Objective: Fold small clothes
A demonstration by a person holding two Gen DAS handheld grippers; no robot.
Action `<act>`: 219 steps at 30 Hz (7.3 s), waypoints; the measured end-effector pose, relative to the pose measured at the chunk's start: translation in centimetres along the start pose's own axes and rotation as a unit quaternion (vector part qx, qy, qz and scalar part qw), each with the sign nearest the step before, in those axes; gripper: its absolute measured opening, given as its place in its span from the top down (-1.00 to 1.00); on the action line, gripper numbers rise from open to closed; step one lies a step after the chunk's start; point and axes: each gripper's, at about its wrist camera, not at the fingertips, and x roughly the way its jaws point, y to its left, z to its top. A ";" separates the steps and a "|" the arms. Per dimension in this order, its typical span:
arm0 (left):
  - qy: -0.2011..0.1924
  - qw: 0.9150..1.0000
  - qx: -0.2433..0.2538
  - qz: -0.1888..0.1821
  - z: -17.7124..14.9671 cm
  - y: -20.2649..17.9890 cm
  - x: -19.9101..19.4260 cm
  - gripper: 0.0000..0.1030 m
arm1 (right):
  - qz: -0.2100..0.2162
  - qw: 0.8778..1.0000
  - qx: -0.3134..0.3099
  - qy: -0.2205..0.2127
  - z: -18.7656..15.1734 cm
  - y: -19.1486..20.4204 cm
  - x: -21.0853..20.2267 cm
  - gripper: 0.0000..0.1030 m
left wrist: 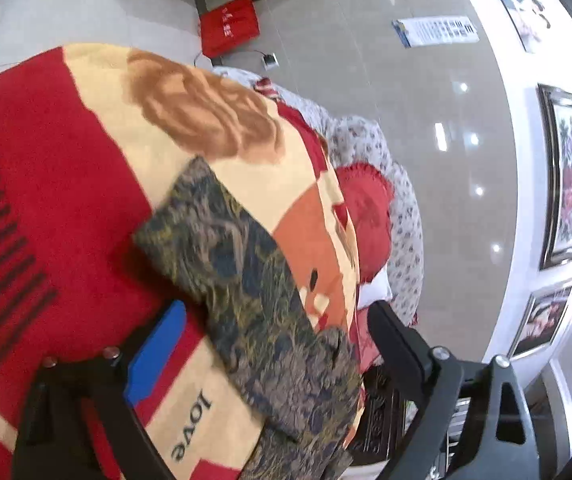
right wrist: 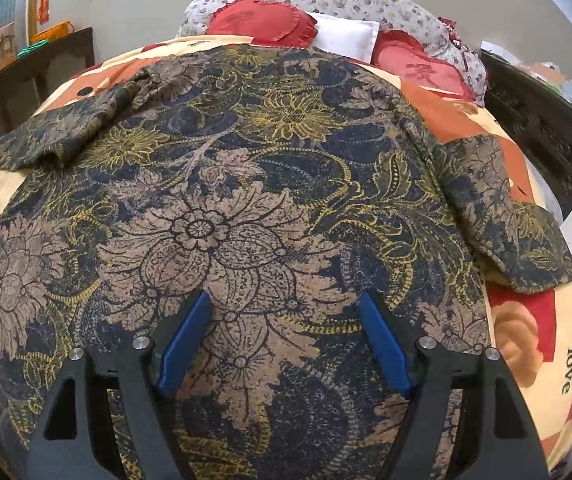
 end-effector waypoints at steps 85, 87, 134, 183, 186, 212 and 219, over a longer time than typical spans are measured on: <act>0.076 0.831 0.513 0.200 -29.7 -8.7 15.1 -0.21 | 0.134 0.980 0.147 -0.027 12.3 -12.8 6.5 0.88; 0.076 0.832 0.512 0.201 -29.7 -8.6 15.1 -0.21 | 0.120 0.980 0.155 -0.027 11.4 -14.7 6.2 0.88; 0.037 0.816 0.517 0.255 -22.9 -14.4 25.6 -0.22 | 0.019 0.987 0.150 -0.051 11.6 -15.6 5.0 0.50; 0.030 0.811 0.517 0.272 -26.1 -10.3 20.8 -0.76 | 0.106 0.694 0.706 -0.094 -13.1 -49.2 5.4 0.41; 0.030 0.811 0.517 0.272 -26.1 -10.3 20.8 -0.76 | 0.093 0.722 0.678 -0.096 -11.6 -49.6 5.0 0.87; 0.068 0.852 0.495 0.153 -26.2 -15.8 18.1 -0.76 | 0.286 0.920 0.223 -0.148 14.4 -17.5 -1.2 0.88; 0.283 0.863 0.412 0.071 -31.2 -16.4 22.9 -0.58 | 0.246 0.957 0.141 -0.059 7.7 -7.6 4.7 0.89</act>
